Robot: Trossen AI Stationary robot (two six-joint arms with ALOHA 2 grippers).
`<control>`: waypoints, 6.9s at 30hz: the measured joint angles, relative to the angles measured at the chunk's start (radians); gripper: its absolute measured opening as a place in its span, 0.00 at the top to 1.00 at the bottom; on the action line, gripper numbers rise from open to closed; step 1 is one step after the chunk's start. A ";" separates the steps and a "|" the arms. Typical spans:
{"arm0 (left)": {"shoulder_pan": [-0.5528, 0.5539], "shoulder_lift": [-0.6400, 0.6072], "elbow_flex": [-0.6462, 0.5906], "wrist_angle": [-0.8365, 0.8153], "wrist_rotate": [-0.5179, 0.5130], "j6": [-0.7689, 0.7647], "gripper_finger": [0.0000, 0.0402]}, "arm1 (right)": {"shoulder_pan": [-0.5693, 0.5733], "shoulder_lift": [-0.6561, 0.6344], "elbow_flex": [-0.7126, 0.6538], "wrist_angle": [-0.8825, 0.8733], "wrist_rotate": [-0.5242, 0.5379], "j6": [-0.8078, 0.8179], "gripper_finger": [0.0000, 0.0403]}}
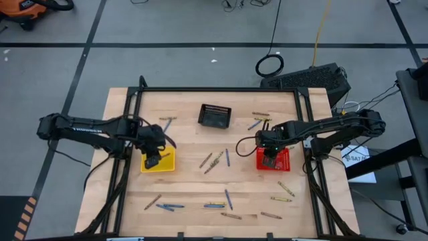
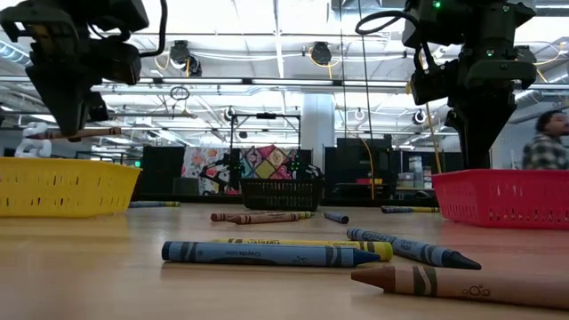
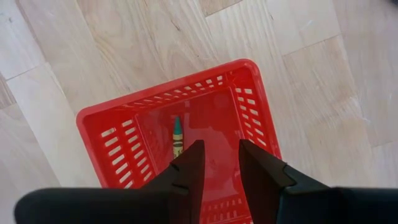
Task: Sort crayons
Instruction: Put the brown crayon into the yellow bin, then put the blue crayon into the black bin, then put the brown crayon into the yellow bin
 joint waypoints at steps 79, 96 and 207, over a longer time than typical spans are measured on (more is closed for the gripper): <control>-0.012 0.000 0.000 0.090 -0.304 0.009 0.80 | -0.516 0.297 0.057 0.361 -0.034 -0.949 0.79; -0.012 0.000 0.000 0.090 -0.307 0.034 0.80 | -0.524 0.392 0.058 0.386 -0.046 -0.930 0.80; 0.006 0.361 0.000 0.825 -0.251 -0.134 0.80 | -0.382 0.059 0.383 0.379 0.232 -0.287 0.77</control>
